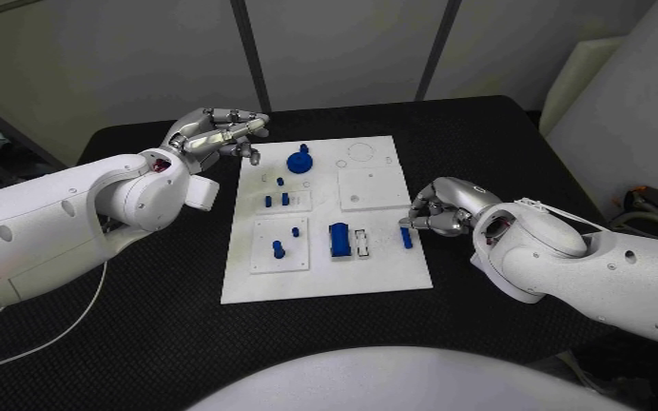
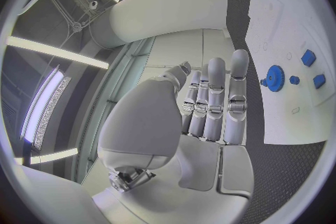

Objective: Assemble the parts on the task board

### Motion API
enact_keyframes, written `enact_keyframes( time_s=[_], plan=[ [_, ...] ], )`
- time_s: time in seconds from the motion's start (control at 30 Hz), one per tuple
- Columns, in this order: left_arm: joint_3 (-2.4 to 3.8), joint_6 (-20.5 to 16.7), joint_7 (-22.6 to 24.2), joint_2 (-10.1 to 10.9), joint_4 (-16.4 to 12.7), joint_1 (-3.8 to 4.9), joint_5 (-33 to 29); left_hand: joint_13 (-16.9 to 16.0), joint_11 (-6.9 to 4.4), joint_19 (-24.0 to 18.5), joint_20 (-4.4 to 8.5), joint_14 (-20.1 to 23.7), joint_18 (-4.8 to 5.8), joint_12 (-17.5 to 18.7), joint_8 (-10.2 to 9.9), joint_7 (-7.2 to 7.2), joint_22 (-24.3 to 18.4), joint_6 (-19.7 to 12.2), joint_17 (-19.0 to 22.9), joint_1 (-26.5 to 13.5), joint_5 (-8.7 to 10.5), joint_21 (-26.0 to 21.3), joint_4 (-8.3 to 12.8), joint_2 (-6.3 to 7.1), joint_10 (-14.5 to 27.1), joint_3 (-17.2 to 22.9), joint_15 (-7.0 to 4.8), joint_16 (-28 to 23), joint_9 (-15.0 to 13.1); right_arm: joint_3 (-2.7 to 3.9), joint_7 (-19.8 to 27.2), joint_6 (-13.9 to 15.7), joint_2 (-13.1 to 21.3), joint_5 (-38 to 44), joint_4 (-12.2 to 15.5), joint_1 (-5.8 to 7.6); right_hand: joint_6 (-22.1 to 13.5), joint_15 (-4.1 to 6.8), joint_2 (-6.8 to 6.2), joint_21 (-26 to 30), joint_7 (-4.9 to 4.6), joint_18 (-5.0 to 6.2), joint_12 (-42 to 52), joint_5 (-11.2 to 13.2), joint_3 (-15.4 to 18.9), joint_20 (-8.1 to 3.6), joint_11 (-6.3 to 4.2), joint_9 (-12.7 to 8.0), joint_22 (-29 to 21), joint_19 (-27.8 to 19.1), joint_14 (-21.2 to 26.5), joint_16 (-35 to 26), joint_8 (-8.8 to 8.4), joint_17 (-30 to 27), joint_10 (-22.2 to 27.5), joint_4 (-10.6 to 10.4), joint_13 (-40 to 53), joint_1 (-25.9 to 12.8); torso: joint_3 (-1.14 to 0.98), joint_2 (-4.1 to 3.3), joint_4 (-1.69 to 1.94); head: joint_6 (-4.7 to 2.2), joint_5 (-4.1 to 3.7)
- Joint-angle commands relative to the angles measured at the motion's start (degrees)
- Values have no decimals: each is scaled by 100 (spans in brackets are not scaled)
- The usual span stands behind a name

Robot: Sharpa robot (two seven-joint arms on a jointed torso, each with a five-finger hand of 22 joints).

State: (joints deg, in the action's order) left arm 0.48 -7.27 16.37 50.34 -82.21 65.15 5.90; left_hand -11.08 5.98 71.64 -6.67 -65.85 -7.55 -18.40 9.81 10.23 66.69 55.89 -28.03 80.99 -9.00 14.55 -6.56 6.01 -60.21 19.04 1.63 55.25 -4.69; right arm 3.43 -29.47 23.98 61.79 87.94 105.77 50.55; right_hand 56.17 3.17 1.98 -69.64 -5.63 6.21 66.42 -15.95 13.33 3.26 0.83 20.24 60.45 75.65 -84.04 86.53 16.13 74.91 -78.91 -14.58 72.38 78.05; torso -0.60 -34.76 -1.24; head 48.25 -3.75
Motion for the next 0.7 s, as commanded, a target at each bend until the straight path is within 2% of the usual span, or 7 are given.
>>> enact_keyframes(
  time_s=[0.03,0.33,0.7],
  plan=[
    [3,68,21,5,-13,4,-17,-7,9,27,-29,50,-281,-29,34,-2,-5,-41,5,-3,-3,-28,10,-34,47,-21,-6,5,9,-3,-177,-211,-31,193,-20,-40,66,-33,-33,36,6,-20,-23,-40,13,22,21,-9,-6,11,-443,-36,-26,773,2,-51,-2,-28,3,-2,-3,17,15],
    [3,69,21,12,-11,2,-17,-7,9,27,-29,50,-281,-29,34,-2,-5,-41,5,-3,-3,-28,10,-34,47,-21,-6,5,9,-5,-213,-389,-108,234,-44,-166,136,-25,-57,38,21,-20,-31,-53,36,17,10,-7,-6,11,-442,-38,-33,770,4,-69,-5,-33,-3,-3,2,43,24],
    [3,74,20,17,-12,-2,-17,-7,9,27,-29,50,-281,-29,34,-2,-5,-41,5,-3,-3,-28,10,-34,47,-21,-6,5,9,-5,-242,-618,-207,389,-95,-237,196,-10,-97,52,37,-17,-44,-50,36,5,-7,-9,-19,5,-441,-44,-56,764,11,-19,-10,72,-2,-5,-4,60,32]
  ],
)
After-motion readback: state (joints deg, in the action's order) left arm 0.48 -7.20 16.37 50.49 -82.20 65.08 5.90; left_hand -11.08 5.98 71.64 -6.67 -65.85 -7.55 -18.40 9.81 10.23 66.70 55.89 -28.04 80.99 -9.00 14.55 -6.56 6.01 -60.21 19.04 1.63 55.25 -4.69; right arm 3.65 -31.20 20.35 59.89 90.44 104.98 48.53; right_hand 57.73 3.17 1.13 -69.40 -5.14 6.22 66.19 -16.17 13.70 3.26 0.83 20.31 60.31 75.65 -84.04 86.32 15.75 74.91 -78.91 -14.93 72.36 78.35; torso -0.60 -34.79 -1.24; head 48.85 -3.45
